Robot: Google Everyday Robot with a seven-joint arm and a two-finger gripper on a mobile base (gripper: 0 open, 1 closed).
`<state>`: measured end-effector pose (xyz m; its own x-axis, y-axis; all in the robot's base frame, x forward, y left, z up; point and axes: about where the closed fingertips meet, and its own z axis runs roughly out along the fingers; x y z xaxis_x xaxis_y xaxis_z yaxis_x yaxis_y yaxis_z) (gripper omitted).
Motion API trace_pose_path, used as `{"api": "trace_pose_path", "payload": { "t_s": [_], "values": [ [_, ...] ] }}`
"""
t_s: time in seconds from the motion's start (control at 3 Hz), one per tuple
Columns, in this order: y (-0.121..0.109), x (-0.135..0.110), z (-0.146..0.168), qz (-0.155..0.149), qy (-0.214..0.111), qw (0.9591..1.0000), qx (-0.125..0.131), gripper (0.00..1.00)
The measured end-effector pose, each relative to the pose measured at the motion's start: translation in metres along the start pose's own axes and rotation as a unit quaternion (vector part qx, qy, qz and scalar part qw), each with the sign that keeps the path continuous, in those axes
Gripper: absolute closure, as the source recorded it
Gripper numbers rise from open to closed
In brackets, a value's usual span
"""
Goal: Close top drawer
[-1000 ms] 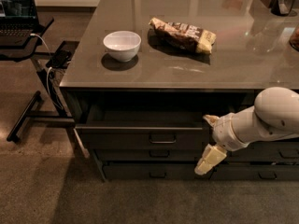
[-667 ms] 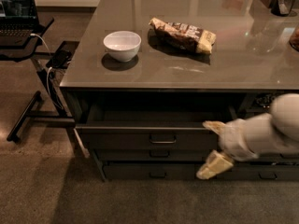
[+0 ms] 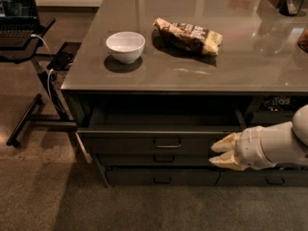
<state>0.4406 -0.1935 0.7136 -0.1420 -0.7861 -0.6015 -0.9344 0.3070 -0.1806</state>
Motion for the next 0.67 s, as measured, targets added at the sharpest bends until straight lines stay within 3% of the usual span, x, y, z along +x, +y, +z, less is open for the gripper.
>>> {"api": "trace_pose_path", "payload": {
  "t_s": [0.33, 0.67],
  "values": [
    [-0.059, 0.004, 0.038, 0.029, 0.037, 0.9988, 0.012, 0.92],
    [-0.088, 0.004, 0.06, 0.04, 0.055, 0.9975, 0.019, 1.0]
  ]
}}
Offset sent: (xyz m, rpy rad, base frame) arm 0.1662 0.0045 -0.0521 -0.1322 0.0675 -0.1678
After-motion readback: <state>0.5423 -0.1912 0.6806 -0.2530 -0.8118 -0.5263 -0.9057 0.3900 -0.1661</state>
